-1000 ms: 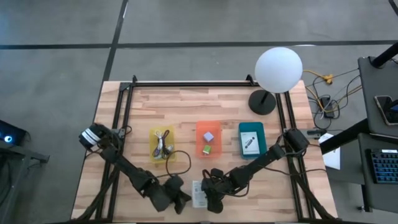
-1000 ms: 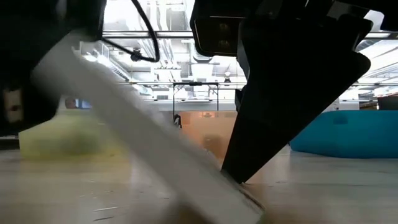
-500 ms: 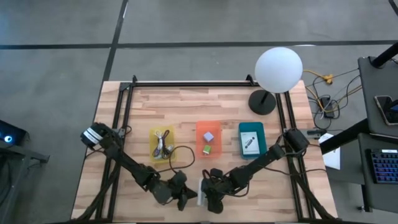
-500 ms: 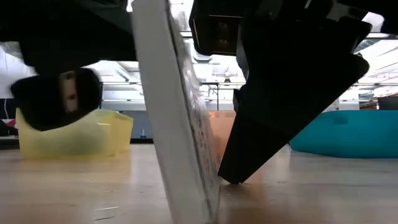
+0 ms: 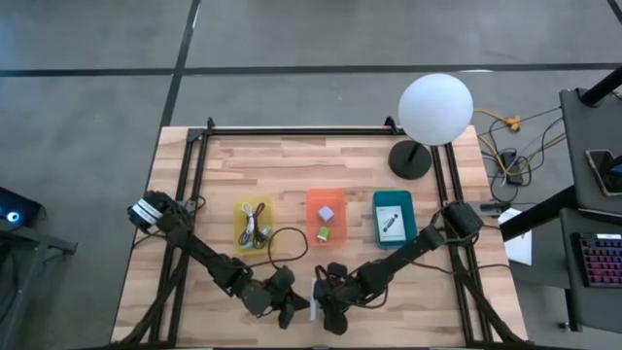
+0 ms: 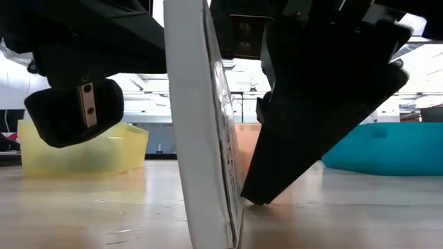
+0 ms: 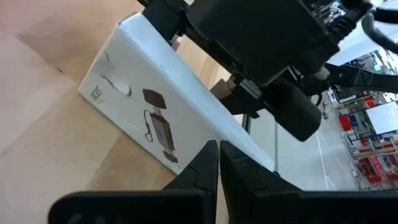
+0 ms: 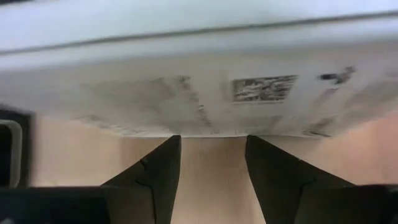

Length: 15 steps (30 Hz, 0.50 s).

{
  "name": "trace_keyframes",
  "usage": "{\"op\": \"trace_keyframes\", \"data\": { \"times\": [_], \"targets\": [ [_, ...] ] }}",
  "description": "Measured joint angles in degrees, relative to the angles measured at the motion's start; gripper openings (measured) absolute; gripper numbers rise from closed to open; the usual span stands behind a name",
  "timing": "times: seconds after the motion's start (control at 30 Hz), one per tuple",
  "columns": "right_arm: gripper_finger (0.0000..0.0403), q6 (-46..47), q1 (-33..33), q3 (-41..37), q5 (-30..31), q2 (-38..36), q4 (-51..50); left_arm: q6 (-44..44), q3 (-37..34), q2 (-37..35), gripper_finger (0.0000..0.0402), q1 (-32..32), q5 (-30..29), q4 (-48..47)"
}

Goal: Pick and place items into bin
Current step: Put the white card reader box into the blue bin

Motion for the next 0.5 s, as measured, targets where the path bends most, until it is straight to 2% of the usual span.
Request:
{"op": "trace_keyframes", "data": {
  "times": [0.1,0.5],
  "targets": [
    [0.0169,-0.9,-0.1,0.4,2.7,-0.4,-0.7,0.0,-0.1,0.0,0.0000,0.2,0.0,0.0],
    [0.0169,-3.3,-0.4,5.7,3.6,-1.1,-9.8,0.1,-0.3,0.3,0.0000,0.4,0.1,-0.4]
  ]
}}
